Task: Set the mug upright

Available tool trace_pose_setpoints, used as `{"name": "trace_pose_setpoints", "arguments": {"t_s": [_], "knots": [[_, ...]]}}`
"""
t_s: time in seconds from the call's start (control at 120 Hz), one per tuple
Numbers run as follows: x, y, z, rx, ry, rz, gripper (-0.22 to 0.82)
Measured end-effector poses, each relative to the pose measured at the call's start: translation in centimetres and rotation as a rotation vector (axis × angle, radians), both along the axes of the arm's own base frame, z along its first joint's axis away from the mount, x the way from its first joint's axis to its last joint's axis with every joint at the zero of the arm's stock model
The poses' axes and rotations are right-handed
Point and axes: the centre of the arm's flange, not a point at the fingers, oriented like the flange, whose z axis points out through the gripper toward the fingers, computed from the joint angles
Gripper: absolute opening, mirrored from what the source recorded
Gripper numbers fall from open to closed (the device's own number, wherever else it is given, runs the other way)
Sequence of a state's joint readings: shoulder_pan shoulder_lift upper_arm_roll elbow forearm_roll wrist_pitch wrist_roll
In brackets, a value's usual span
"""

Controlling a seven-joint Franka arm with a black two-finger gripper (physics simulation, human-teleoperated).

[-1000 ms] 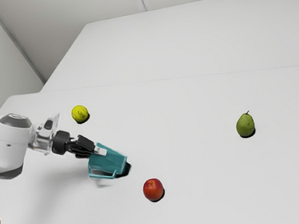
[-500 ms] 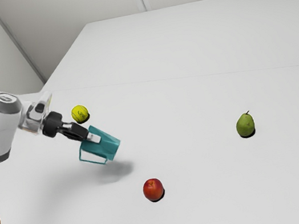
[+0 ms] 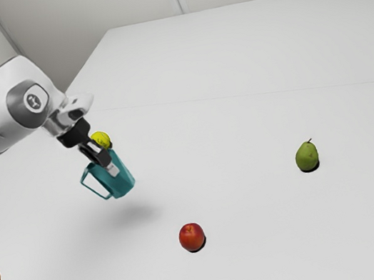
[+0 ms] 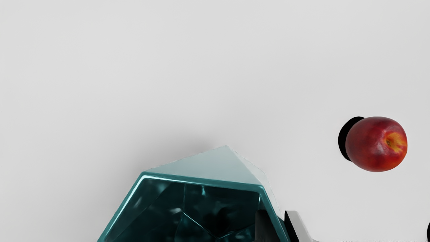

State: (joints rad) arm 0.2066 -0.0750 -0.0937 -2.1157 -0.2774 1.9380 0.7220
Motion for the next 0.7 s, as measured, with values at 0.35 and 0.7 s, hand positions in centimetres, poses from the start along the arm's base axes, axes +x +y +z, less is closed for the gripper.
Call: {"name": "trace_pose_setpoints", "arguments": {"t_s": [0.35, 0.7], "knots": [[0.6, -4.4, -0.3, 0.216, 0.002, 0.067, -0.17], [-1.2, -6.4, -2.9, 0.298, -0.055, 0.211, -0.17]]}}
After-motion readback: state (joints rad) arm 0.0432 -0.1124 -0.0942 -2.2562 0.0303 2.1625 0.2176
